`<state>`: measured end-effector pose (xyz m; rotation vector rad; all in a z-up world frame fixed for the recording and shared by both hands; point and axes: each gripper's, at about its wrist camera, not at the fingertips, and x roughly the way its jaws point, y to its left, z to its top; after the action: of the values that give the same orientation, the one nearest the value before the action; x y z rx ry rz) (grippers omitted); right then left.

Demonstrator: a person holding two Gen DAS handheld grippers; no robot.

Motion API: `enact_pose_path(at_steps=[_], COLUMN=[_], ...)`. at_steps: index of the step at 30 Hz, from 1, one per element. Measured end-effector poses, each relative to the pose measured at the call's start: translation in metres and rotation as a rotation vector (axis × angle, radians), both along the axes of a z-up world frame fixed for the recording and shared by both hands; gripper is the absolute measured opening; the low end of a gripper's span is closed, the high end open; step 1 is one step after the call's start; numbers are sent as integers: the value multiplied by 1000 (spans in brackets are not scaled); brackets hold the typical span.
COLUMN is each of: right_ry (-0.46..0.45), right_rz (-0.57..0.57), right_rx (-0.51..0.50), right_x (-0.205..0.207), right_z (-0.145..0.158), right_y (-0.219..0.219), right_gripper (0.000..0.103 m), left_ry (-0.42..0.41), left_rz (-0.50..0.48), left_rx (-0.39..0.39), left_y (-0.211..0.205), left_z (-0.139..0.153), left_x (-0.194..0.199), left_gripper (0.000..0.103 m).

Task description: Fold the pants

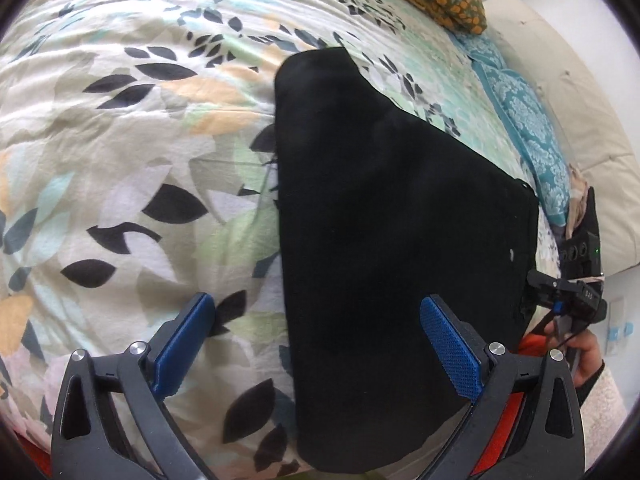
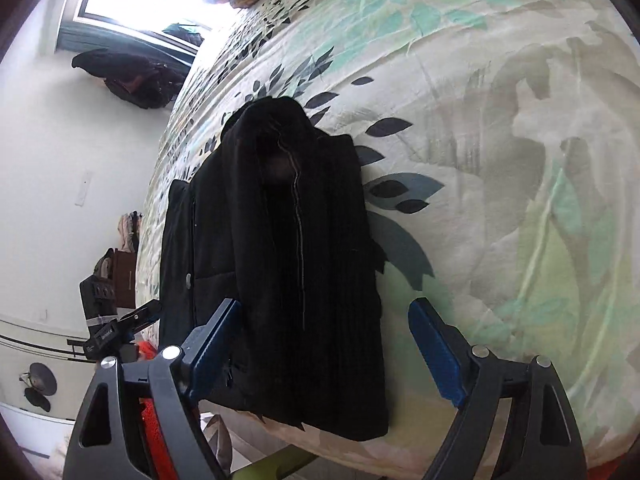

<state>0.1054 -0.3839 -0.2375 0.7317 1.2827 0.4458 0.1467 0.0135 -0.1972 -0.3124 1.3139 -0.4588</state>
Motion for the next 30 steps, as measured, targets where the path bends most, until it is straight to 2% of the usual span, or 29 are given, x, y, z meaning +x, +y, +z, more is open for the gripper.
enact_pose_path(at_steps=[2,3,4,5,6,7,10,13,16,20,21,22,24,25,26,27,28,29,30], right_ry=[-3,-12,-16,-26,-49,-74,-145,-232,-328,-355,-338,-304,-216,-190,-190,-211,-242,-284,-326], right_rz=[54,73,81,82,83,82,66,82,99,107,100,88,43,10,-27,-59,-82,-95,-96], right_rx=[-34,-63,-76,-78,-80,-85,-76,-54,-24,-44,-56,-69,-141,-162,-159,-157,-184,-237,-300], right_x=[4,6,7,7,5,3,-3,0,8,37,44,48,53,51,44,33,21,7,-5], right_z=[-2,-1,1,3,7,12,34,63,91,99,91,80,58,52,51,56,65,77,90], right_y=[15,22,25,26,27,27,35,57,84,115,119,120,117,113,105,98,91,88,86], right_gripper=[85,84,76,66,61,54,39,37,37,37,37,41,54,68,74,79,95,103,103], left_ry=[18,-3,-42,-60,-73,-79,-134,-204,-245,-252,-241,-226,-202,-208,-223,-245,-273,-313,-360], left_rz=[-68,-95,-102,-96,-78,-65,-59,-34,12,62,70,86,130,154,178,195,210,224,231], left_rx=[-9,28,102,128,123,104,71,84,102,162,207,275,424,452,441,420,421,440,459], left_y=[-21,-31,-38,-40,-38,-34,-27,-19,-4,21,23,25,36,44,53,62,68,71,71], left_z=[-2,0,4,10,17,25,58,88,105,99,89,76,52,49,51,58,66,77,87], left_x=[-2,-4,-8,-11,-12,-11,-9,-3,14,34,39,43,40,32,21,9,-4,-16,-27], left_gripper=[100,85,69,61,39,25,21,20,20,22,30,41,56,62,66,79,93,97,97])
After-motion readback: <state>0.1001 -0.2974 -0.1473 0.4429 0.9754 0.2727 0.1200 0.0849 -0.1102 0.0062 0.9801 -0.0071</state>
